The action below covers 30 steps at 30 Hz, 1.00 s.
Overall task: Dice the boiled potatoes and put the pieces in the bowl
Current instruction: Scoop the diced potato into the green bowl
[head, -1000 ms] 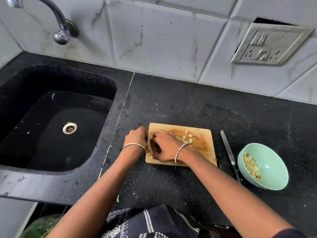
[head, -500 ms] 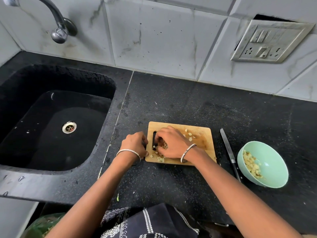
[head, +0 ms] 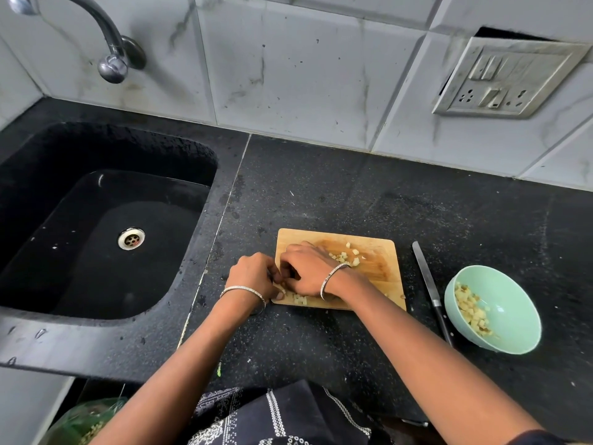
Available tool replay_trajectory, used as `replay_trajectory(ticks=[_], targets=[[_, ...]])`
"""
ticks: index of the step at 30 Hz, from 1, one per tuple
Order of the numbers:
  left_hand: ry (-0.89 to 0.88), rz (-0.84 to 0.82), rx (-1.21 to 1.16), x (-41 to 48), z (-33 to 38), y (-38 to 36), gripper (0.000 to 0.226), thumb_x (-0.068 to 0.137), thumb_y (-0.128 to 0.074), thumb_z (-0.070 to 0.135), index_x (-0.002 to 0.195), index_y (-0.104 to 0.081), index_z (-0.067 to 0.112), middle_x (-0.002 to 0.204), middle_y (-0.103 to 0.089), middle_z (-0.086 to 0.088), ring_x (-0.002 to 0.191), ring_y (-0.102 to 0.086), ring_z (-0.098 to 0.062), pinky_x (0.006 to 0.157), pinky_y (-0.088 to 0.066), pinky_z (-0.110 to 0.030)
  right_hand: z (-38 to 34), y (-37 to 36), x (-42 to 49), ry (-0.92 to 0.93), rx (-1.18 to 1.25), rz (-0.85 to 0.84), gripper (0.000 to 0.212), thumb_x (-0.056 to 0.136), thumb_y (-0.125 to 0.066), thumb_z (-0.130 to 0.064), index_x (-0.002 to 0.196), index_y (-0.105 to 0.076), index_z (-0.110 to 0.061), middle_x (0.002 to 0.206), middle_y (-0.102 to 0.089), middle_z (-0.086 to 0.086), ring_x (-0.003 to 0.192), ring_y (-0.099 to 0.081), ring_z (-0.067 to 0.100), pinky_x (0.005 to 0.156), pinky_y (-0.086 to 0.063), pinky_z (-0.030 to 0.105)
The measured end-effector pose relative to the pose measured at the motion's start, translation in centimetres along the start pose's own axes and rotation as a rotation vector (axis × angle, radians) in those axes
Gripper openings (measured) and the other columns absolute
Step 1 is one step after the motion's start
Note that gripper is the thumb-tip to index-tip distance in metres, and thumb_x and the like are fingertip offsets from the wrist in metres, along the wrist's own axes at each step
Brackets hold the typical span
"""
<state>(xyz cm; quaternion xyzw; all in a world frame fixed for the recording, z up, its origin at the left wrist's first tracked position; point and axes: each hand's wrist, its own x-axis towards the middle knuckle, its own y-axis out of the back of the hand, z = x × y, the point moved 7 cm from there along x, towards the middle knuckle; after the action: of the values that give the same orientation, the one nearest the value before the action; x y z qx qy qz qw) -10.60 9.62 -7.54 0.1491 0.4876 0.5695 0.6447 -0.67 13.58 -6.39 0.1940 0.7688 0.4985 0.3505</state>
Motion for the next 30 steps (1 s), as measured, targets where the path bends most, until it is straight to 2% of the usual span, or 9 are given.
replay_trajectory(ticks=[4, 8, 11, 14, 17, 20, 25, 28, 30], targets=[[-0.008, 0.012, 0.020, 0.0, 0.1, 0.0, 0.028, 0.060, -0.087, 0.023, 0.066, -0.060, 0.028, 0.074, -0.070, 0.003, 0.075, -0.069, -0.019, 0.081, -0.055, -0.034, -0.2, 0.0, -0.4, 0.035, 0.068, 0.060, 0.012, 0.081, -0.064, -0.019, 0.080, -0.054, -0.026, 0.091, -0.062, 0.000, 0.089, -0.056, 0.022, 0.078, -0.049, 0.040], [-0.041, 0.018, 0.024, 0.0, 0.4, -0.2, 0.028, 0.060, -0.088, 0.025, 0.070, -0.063, 0.030, 0.085, -0.071, 0.002, 0.082, -0.068, -0.021, 0.081, -0.054, -0.033, 0.9, 0.1, -1.3, 0.028, 0.177, 0.083, 0.015, 0.080, -0.066, -0.009, 0.087, -0.063, -0.022, 0.088, -0.064, -0.005, 0.083, -0.052, 0.015, 0.073, -0.045, 0.031], [-0.114, 0.013, 0.037, 0.0, 1.4, -0.9, 0.026, 0.062, -0.087, 0.028, 0.076, -0.065, 0.030, 0.086, -0.071, 0.004, 0.088, -0.065, -0.020, 0.081, -0.052, -0.033, 1.5, 0.5, -2.0, 0.033, 0.145, 0.120, 0.015, 0.078, -0.065, -0.013, 0.085, -0.062, -0.026, 0.086, -0.061, -0.009, 0.088, -0.051, 0.016, 0.079, -0.045, 0.034], [-0.184, 0.030, 0.027, -0.2, 2.9, -1.8, 0.024, 0.064, -0.086, 0.025, 0.076, -0.067, 0.030, 0.083, -0.071, 0.006, 0.087, -0.066, -0.018, 0.079, -0.051, -0.030, 3.1, 1.1, -3.0, -0.020, 0.075, 0.111, 0.011, 0.079, -0.065, -0.017, 0.085, -0.063, -0.027, 0.093, -0.062, -0.007, 0.098, -0.049, 0.017, 0.087, -0.044, 0.035], [-0.224, 0.051, -0.027, -0.3, 3.8, -2.4, 0.023, 0.064, -0.087, 0.024, 0.078, -0.069, 0.026, 0.076, -0.071, 0.008, 0.081, -0.066, -0.014, 0.078, -0.053, -0.031, 5.2, 1.4, -4.0, -0.092, 0.038, 0.069, 0.007, 0.081, -0.065, -0.022, 0.085, -0.065, -0.027, 0.098, -0.060, -0.007, 0.103, -0.047, 0.016, 0.090, -0.043, 0.036], [-0.262, 0.038, -0.134, -0.3, 4.6, -2.8, 0.024, 0.063, -0.088, 0.019, 0.079, -0.070, 0.024, 0.072, -0.069, 0.009, 0.074, -0.065, -0.011, 0.077, -0.055, -0.032, 7.2, 2.2, -5.2, -0.156, 0.147, 0.073, 0.008, 0.081, -0.068, -0.025, 0.080, -0.065, -0.032, 0.097, -0.061, -0.011, 0.098, -0.051, 0.011, 0.087, -0.044, 0.033], [-0.270, 0.006, -0.321, -0.1, 4.5, -2.3, 0.032, 0.063, -0.088, 0.011, 0.084, -0.067, 0.022, 0.073, -0.070, 0.006, 0.070, -0.067, -0.009, 0.077, -0.057, -0.035, 10.4, 3.9, -6.9, -0.285, 0.379, 0.231, 0.009, 0.085, -0.067, -0.013, 0.086, -0.072, -0.020, 0.082, -0.066, -0.017, 0.074, -0.059, -0.002, 0.066, -0.043, 0.011], [-0.260, 0.025, -0.324, 0.3, 3.7, -1.2, 0.044, 0.058, -0.092, 0.016, 0.093, -0.066, 0.020, 0.076, -0.069, 0.005, 0.066, -0.066, -0.010, 0.076, -0.057, -0.034, 12.4, 3.5, -7.4, -0.367, 0.423, 0.275, 0.008, 0.086, -0.069, -0.014, 0.086, -0.073, -0.021, 0.080, -0.068, -0.016, 0.069, -0.059, -0.005, 0.062, -0.040, 0.010], [-0.235, 0.003, -0.239, 0.5, 3.3, -0.9, 0.063, 0.051, -0.095, 0.021, 0.105, -0.063, 0.019, 0.084, -0.067, 0.005, 0.069, -0.065, -0.011, 0.075, -0.056, -0.033, 13.3, 3.2, -7.5, -0.413, 0.420, 0.321, 0.008, 0.086, -0.068, -0.014, 0.085, -0.072, -0.021, 0.078, -0.068, -0.016, 0.068, -0.059, -0.004, 0.061, -0.039, 0.010]])
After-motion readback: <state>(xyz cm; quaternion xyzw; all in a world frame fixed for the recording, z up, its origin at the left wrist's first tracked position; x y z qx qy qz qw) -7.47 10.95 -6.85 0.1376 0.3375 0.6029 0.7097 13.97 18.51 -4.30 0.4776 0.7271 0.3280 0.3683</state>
